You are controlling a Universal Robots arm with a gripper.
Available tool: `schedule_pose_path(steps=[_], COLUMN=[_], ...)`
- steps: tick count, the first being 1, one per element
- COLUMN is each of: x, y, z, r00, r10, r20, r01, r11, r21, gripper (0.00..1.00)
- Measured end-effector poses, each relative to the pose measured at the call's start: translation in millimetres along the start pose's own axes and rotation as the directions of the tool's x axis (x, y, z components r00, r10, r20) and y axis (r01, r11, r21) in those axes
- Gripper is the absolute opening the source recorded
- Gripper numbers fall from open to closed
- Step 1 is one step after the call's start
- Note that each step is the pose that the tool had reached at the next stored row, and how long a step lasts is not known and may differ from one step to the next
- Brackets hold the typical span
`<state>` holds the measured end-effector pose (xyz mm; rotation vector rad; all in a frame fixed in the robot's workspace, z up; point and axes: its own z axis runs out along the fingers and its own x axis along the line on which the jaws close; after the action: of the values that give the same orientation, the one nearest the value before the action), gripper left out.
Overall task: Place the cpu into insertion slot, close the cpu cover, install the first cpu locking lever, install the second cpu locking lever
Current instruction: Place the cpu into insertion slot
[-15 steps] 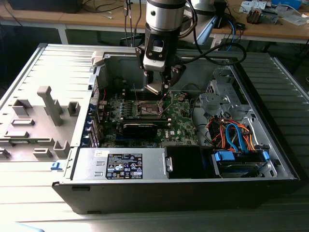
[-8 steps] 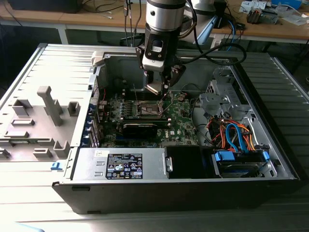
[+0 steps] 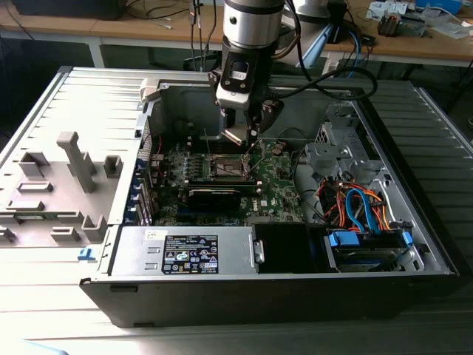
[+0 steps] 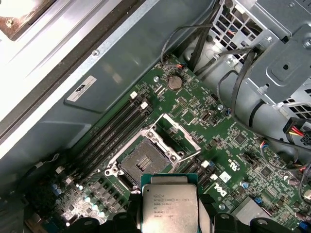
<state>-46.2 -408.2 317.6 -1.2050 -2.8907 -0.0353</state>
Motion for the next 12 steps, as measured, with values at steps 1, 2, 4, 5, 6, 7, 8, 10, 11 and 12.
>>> schedule_pose_path(steps=[1, 2, 4, 5, 6, 7, 8, 10, 11, 12], x=[0.0, 0.0, 0.0, 0.0, 0.0, 0.0, 0.0, 0.0, 0.0, 0.0], y=[0.0, 0.0, 0.0, 0.0, 0.0, 0.0, 0.0, 0.0, 0.0, 0.0], z=[0.0, 0.1, 0.1, 0.2, 0.2, 0.3, 0.3, 0.3, 0.4, 0.4], r00=[1.0000, 1.0000, 1.0000, 1.0000, 0.9999, 0.9999, 0.9999, 0.9999, 0.9998, 0.9998], r10=[0.002, 0.003, 0.006, 0.009, 0.011, 0.013, 0.014, 0.017, 0.019, 0.021], r20=[0.0000, 0.0000, 0.0001, 0.0001, 0.0002, 0.0002, 0.0003, 0.0003, 0.0003, 0.0003], r01=[-0.002, -0.003, -0.006, -0.009, -0.011, -0.013, -0.014, -0.017, -0.019, -0.021], r11=[1.0000, 1.0000, 1.0000, 1.0000, 0.9999, 0.9999, 0.9999, 0.9999, 0.9998, 0.9998], r21=[0.0000, -0.0001, -0.0001, -0.0001, -0.0002, -0.0002, -0.0003, -0.0003, -0.0003, -0.0004], gripper=[0.55, 0.55, 0.55, 0.55, 0.55, 0.55, 0.55, 0.55, 0.55, 0.55])
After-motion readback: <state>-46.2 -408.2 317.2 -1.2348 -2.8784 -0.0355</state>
